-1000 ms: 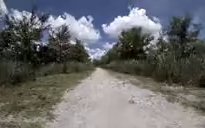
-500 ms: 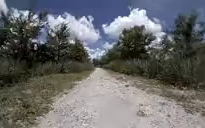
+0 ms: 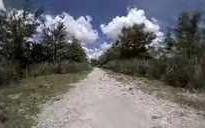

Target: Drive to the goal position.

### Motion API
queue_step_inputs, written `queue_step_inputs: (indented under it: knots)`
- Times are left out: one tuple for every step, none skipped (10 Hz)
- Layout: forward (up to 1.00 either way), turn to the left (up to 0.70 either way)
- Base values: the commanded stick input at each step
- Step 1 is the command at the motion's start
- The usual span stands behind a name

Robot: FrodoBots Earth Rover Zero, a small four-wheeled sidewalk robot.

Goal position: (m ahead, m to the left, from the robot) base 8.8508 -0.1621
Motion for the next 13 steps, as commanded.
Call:
queue_step_inputs:
  knots:
    - [0.7,0.0]
    - [0.7,0.0]
    - [0.7,0.0]
    - [0.7,0.0]
    - [0.7,0.0]
    - [0.7,0.0]
    - [0.7,0.0]
    - [0.7,0.0]
    - [0.7,0.0]
    - [0.7,0.0]
    - [0.7,0.0]
    - [0.7,0.0]
    - [0.7,0.0]
